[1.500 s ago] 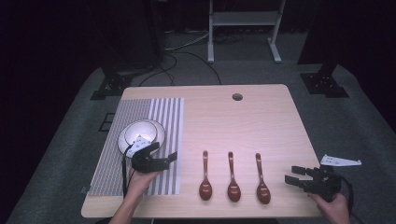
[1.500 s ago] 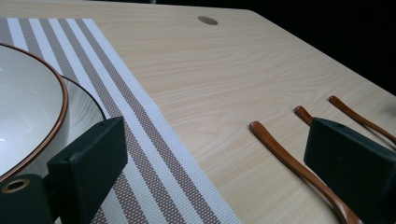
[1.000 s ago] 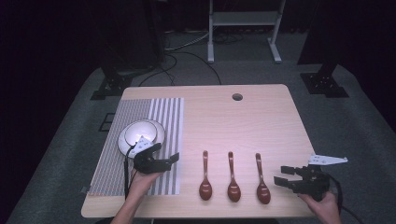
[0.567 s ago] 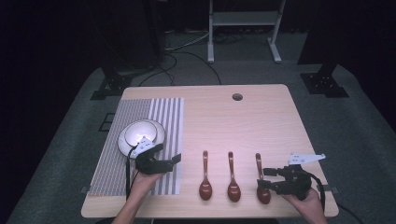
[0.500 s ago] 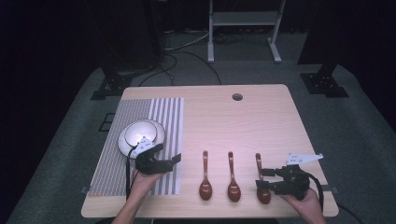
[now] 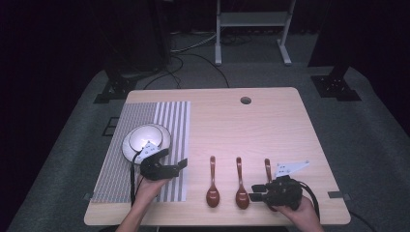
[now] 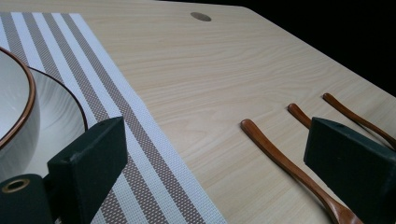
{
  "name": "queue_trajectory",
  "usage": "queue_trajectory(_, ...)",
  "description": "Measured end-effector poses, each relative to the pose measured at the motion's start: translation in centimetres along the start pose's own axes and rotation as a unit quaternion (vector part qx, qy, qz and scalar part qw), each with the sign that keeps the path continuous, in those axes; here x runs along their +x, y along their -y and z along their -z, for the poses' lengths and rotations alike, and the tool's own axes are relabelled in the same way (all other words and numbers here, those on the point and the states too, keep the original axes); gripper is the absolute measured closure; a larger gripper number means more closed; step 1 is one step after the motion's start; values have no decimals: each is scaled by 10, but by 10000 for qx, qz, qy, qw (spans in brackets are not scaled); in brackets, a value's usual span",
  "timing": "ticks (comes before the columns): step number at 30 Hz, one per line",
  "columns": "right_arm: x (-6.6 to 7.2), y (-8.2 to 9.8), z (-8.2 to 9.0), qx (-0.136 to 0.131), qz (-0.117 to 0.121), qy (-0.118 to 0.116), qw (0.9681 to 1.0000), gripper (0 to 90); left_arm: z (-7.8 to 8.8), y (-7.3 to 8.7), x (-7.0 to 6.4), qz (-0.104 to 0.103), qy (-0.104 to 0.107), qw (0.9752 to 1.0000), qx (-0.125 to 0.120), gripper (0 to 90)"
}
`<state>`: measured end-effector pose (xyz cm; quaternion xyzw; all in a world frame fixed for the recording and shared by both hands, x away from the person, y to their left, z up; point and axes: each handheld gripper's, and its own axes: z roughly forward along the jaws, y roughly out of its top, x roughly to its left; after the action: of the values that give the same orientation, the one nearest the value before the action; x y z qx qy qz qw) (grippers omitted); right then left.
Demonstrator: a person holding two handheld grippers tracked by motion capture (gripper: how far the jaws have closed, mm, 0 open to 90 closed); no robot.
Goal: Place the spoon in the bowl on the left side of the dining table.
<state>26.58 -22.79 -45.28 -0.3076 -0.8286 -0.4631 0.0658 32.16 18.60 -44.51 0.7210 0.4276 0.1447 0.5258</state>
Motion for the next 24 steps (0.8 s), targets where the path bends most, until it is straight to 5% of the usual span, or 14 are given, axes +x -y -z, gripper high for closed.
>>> queue_trajectory(14, 12, 1, -28, 700, 339, 15, 9970, 777, -4, 1, -6, -34, 60, 10000, 66, 52)
queue_trajectory(18, 13, 4, -34, 932, 479, 225, 9942, 775, -3, 0, -11, -89, 99, 9999, 55, 52)
queue_trajectory(24, 23, 5, -40, 942, 804, 484, 9911, 783, -5, 1, -14, -142, 139, 9997, 106, 52)
